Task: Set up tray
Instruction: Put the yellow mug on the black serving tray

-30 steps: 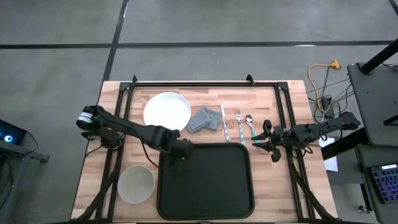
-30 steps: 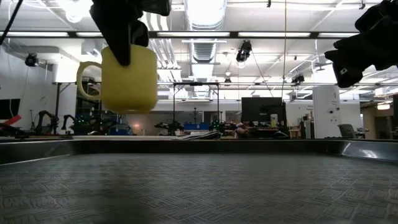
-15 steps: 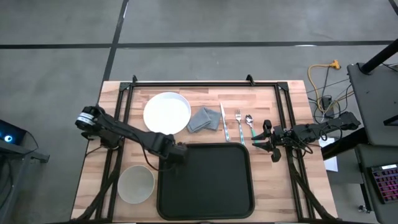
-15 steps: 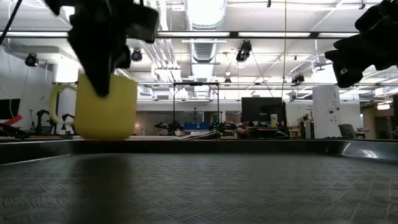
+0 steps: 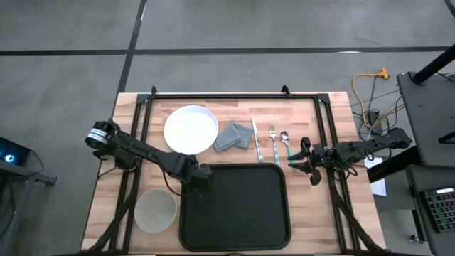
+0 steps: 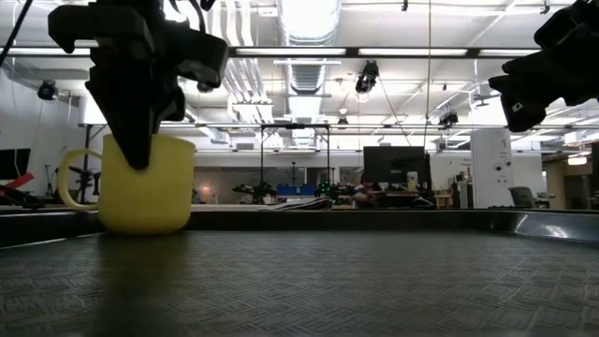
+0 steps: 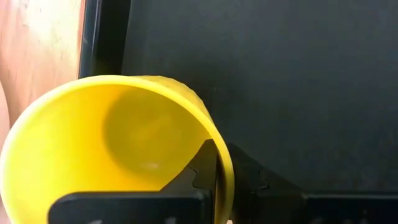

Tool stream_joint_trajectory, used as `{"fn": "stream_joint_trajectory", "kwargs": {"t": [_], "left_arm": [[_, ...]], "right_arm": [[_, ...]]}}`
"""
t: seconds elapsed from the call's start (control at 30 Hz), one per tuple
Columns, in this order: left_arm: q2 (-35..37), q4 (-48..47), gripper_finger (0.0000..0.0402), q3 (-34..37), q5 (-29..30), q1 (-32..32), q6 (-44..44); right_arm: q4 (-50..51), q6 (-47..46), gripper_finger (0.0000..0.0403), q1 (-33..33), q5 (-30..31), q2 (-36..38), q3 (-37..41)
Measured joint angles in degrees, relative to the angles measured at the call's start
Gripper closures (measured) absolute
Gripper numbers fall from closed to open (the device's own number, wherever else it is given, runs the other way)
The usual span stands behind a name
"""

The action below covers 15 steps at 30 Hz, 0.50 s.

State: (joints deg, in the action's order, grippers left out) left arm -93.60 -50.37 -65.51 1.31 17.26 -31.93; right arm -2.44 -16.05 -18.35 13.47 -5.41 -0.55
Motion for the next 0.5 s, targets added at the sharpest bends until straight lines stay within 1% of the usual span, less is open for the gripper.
{"fn": "stream_joint_trajectory", "kwargs": {"t": [0.2, 0.4, 0.5], "left_arm": [[-0.02, -0.21, 0.0386, 0.23, -0.18, -0.02, -0.37], [-0.02, -0.21, 0.0383, 0.21, -0.16, -0.02, -0.47], [-0.02, -0.49, 0.0382, 0.21, -0.16, -0.02, -2.77]], "right_arm": [[0.0, 0.0, 0.0291, 0.0, 0.0, 0.0, 0.02], [0.0, 0.0, 0.0291, 0.0, 0.0, 0.0, 0.01], [0.0, 0.0, 0.0291, 0.0, 0.0, 0.0, 0.02]]}}
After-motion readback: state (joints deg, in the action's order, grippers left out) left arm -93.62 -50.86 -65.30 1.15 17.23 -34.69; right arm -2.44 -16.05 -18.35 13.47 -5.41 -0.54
